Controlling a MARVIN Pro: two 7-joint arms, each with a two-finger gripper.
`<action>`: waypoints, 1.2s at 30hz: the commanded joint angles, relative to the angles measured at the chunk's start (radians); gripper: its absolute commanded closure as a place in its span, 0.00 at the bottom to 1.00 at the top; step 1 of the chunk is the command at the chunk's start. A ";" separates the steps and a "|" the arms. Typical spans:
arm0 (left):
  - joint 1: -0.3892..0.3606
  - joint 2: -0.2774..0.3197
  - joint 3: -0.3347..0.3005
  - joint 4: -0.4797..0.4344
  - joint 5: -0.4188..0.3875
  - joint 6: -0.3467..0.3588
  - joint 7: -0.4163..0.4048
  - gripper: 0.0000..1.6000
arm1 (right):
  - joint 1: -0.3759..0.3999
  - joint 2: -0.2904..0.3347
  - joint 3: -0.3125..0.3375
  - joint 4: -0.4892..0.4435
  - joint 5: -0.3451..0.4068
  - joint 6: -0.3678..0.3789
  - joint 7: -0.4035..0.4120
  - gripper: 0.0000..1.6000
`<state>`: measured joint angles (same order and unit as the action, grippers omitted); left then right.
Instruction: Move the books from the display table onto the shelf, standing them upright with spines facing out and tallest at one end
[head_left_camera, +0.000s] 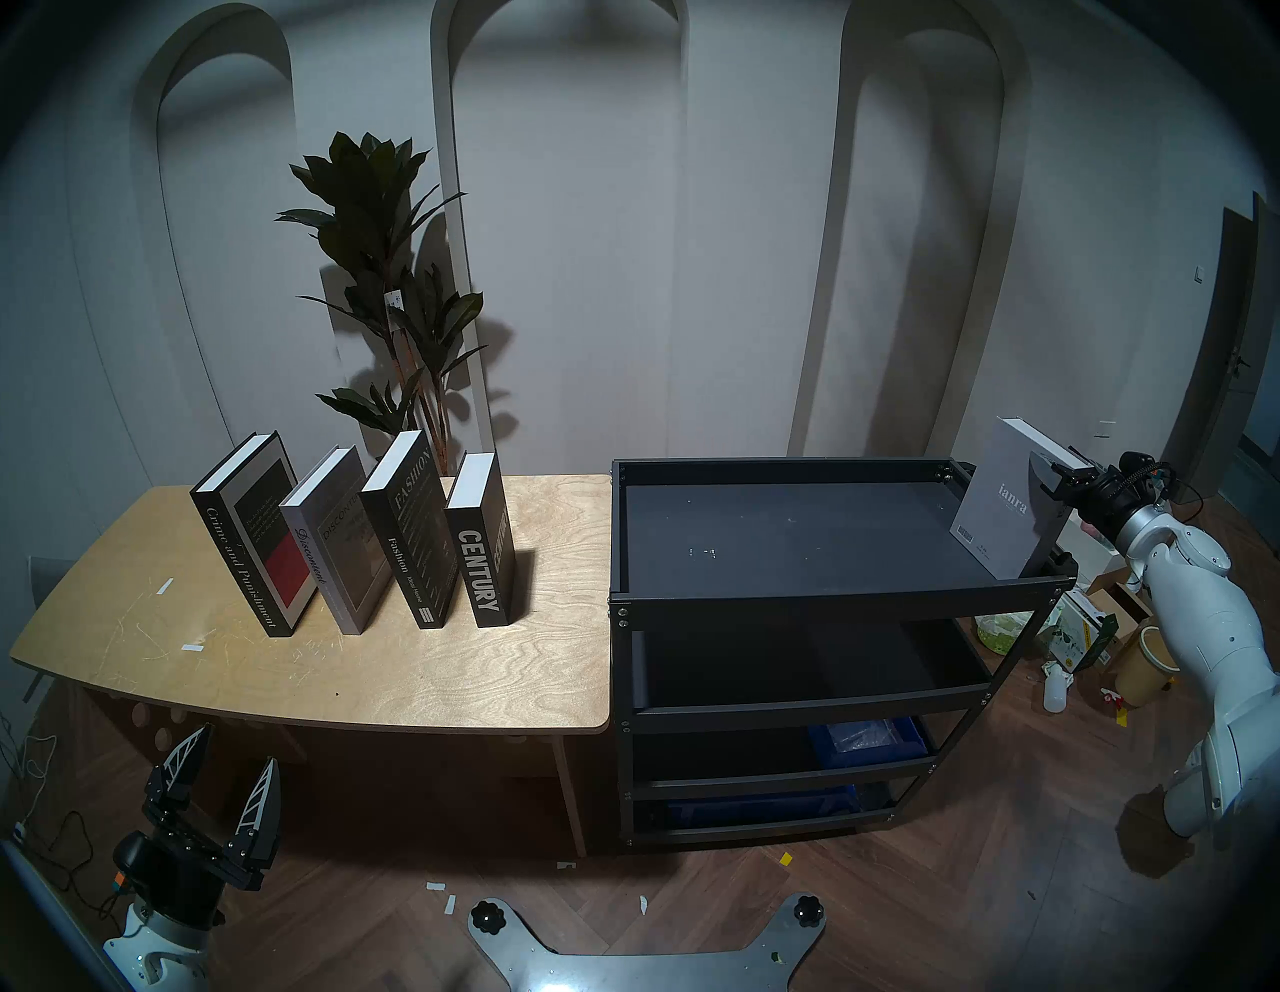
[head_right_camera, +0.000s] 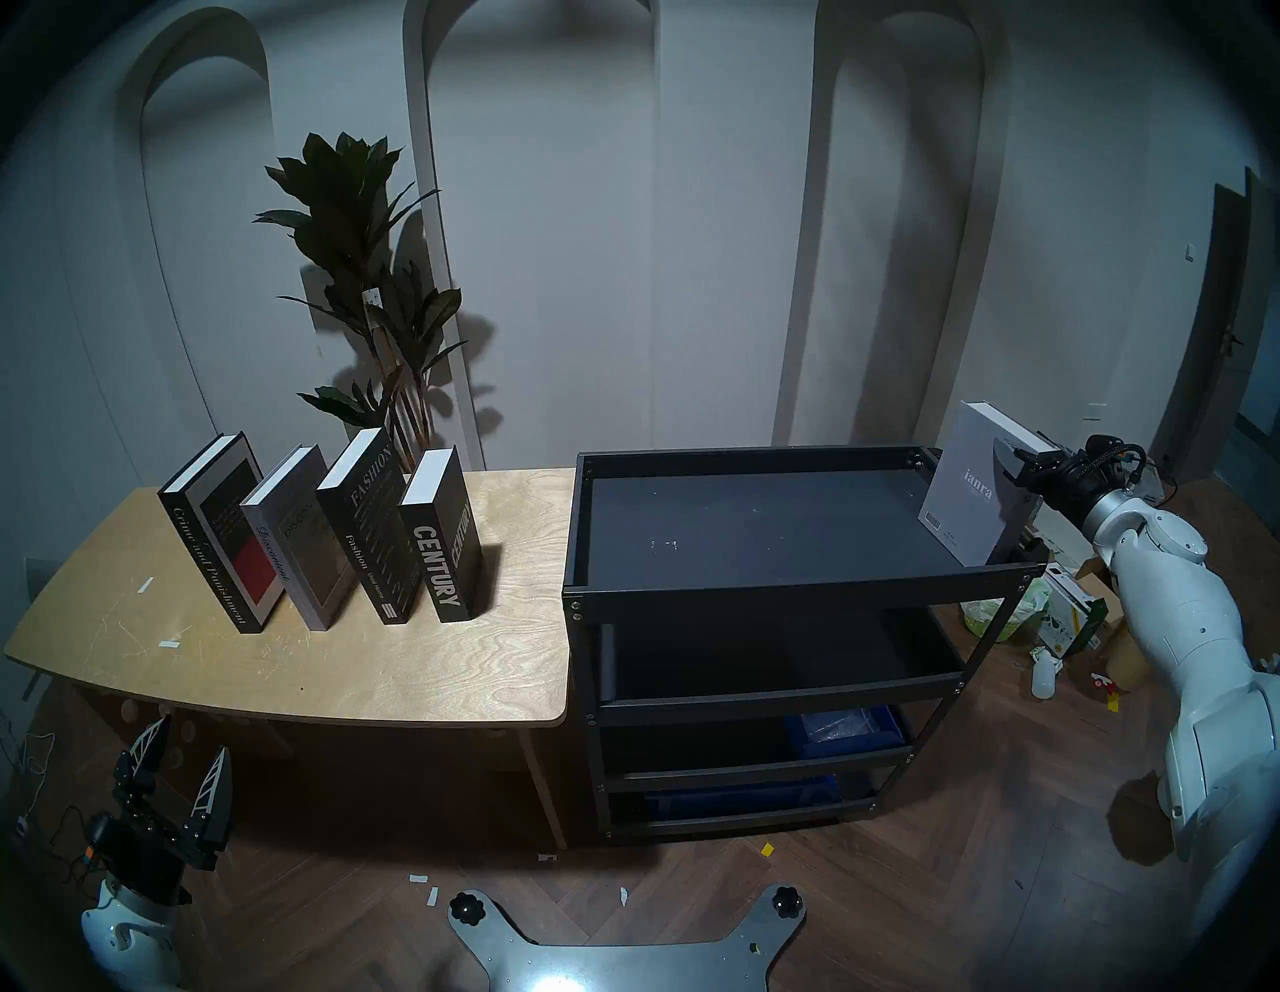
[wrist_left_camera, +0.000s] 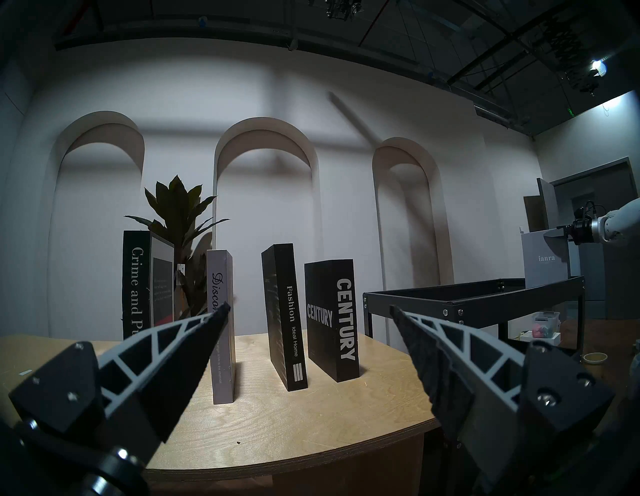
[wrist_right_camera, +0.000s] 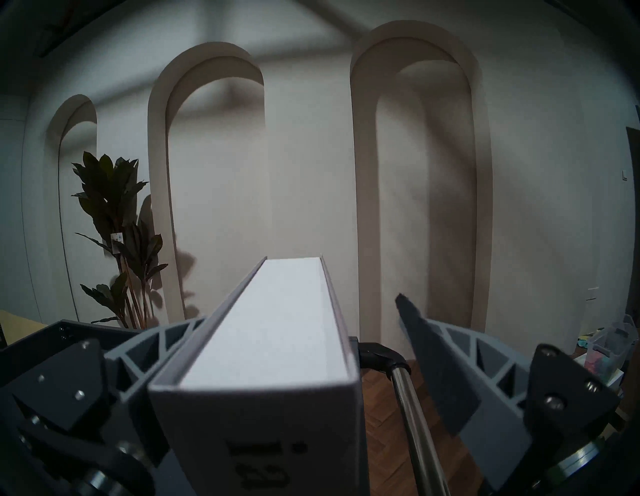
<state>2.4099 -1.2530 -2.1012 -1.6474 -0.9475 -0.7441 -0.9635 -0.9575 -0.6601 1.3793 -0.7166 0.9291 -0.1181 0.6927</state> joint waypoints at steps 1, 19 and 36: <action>0.000 0.000 -0.002 -0.011 0.000 -0.001 0.000 0.00 | -0.020 0.035 0.046 -0.097 0.035 -0.014 -0.001 0.00; -0.003 0.002 -0.001 -0.007 -0.001 -0.002 -0.001 0.00 | -0.062 -0.031 0.137 -0.328 0.120 -0.099 0.000 0.00; -0.004 0.002 0.000 -0.001 -0.001 -0.001 -0.002 0.00 | -0.152 -0.271 -0.047 -0.587 0.131 -0.162 -0.040 0.00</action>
<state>2.4094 -1.2526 -2.1008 -1.6421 -0.9483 -0.7441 -0.9643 -1.0786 -0.8236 1.3734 -1.1961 1.0528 -0.2425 0.6904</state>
